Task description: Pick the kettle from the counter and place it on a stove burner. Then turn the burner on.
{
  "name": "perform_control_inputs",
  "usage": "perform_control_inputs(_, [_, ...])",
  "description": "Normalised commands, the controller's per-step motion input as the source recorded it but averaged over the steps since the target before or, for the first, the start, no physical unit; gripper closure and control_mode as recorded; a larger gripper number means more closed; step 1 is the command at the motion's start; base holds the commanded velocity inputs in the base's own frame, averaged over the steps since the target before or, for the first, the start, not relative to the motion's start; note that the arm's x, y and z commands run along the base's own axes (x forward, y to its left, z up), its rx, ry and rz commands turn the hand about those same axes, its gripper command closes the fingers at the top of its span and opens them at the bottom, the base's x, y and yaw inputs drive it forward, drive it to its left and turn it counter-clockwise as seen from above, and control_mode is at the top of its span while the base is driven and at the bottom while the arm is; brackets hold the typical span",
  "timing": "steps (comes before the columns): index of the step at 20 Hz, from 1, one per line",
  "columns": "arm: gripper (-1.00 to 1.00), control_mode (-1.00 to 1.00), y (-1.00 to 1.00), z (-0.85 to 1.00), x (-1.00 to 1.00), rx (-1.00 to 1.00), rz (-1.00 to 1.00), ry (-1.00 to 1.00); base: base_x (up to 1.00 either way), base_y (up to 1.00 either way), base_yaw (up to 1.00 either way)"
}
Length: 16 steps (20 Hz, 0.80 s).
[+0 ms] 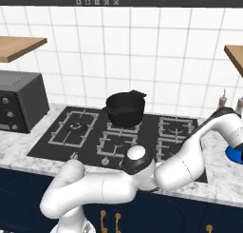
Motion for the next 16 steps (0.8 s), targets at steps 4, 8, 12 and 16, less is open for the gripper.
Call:
perform_control_inputs(4, [1.00, -1.00, 1.00, 0.18, 0.00, 0.10, 0.17, -0.08, 0.00, 0.00, 0.00])
perform_control_inputs(8, [1.00, -1.00, 1.00, 0.01, 0.00, 0.18, 0.12, -0.14, 0.00, 0.00, 0.00])
perform_control_inputs(12, [1.00, -1.00, 1.00, 0.00, 0.01, 0.18, 0.09, -0.14, 0.00, 0.00, 0.00])
perform_control_inputs(16, [1.00, -1.00, 1.00, 0.09, 0.13, 0.05, 0.02, -0.05, 0.00, 0.00, 0.00])
